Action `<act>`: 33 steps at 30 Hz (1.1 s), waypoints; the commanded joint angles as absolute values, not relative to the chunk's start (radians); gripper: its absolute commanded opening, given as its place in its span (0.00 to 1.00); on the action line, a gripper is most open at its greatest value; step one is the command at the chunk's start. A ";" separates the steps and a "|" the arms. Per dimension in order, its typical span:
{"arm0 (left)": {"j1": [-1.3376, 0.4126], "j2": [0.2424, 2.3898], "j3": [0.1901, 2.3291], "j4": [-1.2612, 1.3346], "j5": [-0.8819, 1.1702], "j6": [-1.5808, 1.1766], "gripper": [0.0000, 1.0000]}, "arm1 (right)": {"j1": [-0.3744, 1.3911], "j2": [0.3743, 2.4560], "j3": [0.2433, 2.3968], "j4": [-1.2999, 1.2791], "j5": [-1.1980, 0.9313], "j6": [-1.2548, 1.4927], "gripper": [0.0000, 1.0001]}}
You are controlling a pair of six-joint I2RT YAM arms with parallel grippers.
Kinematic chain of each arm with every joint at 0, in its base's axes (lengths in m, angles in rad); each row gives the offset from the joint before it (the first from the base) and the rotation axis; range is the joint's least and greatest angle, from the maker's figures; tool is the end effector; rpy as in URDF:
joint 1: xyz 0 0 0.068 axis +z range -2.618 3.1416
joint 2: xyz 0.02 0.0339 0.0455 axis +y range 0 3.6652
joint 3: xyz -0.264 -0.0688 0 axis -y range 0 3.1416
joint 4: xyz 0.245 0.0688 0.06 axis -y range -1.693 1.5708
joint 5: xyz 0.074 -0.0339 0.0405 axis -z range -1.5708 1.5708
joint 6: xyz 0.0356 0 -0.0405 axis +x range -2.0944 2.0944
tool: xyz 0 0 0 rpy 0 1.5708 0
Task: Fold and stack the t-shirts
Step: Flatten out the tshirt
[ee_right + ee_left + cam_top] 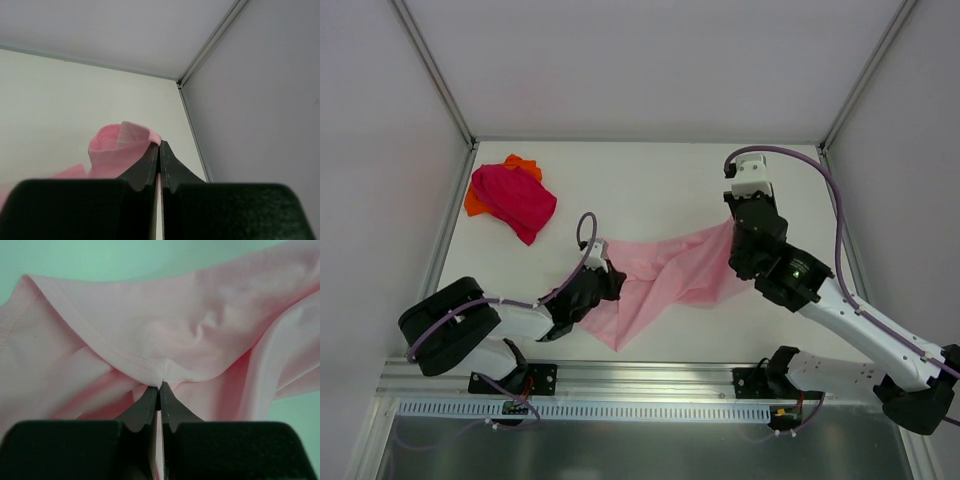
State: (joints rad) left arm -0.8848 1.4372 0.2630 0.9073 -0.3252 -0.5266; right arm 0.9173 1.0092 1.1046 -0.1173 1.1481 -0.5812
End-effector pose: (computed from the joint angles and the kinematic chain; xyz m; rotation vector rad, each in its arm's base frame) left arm 0.1600 -0.1775 0.1439 0.1025 1.8771 -0.6905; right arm 0.1511 0.1439 0.4181 -0.2978 1.5899 -0.6479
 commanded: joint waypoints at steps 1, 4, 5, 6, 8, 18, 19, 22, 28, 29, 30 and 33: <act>-0.896 1.329 0.308 0.901 -0.346 -0.468 0.00 | 0.919 1.032 1.144 -0.075 1.164 -0.601 0.01; -0.897 1.179 0.356 0.827 -0.380 -0.394 0.00 | 0.920 1.057 1.167 -0.031 1.160 -0.633 0.01; -0.897 1.089 0.368 0.803 -0.383 -0.355 0.00 | 0.922 1.057 1.166 -0.017 1.155 -0.641 0.01; -0.897 1.047 0.400 0.761 -0.387 -0.335 0.00 | 0.923 1.055 1.151 -0.008 1.147 -0.650 0.01; -0.897 0.933 0.445 0.707 -0.409 -0.269 0.00 | 0.922 1.058 1.134 0.066 1.124 -0.698 0.01; -0.899 0.723 0.698 0.489 -0.563 -0.054 0.00 | 0.945 0.930 1.066 0.193 1.127 -0.772 0.01; -0.899 0.721 0.707 0.483 -0.604 -0.035 0.00 | 0.949 0.919 1.069 0.201 1.138 -0.775 0.01; -0.899 0.693 0.706 0.509 -0.694 -0.009 0.00 | 0.966 0.873 1.043 0.344 1.190 -0.882 0.01; -0.899 0.672 0.755 0.580 -0.730 0.155 0.00 | 0.965 0.905 1.146 0.437 1.206 -1.066 0.01; -0.899 0.683 0.776 0.590 -0.735 0.170 0.00 | 0.963 0.908 1.149 0.468 1.203 -1.100 0.01; -0.899 0.686 0.781 0.610 -0.738 0.187 0.00 | 0.963 0.910 1.147 0.512 1.194 -1.138 0.01; -0.899 0.684 0.790 0.649 -0.716 0.218 0.00 | 0.965 0.897 1.123 0.668 1.161 -1.256 0.01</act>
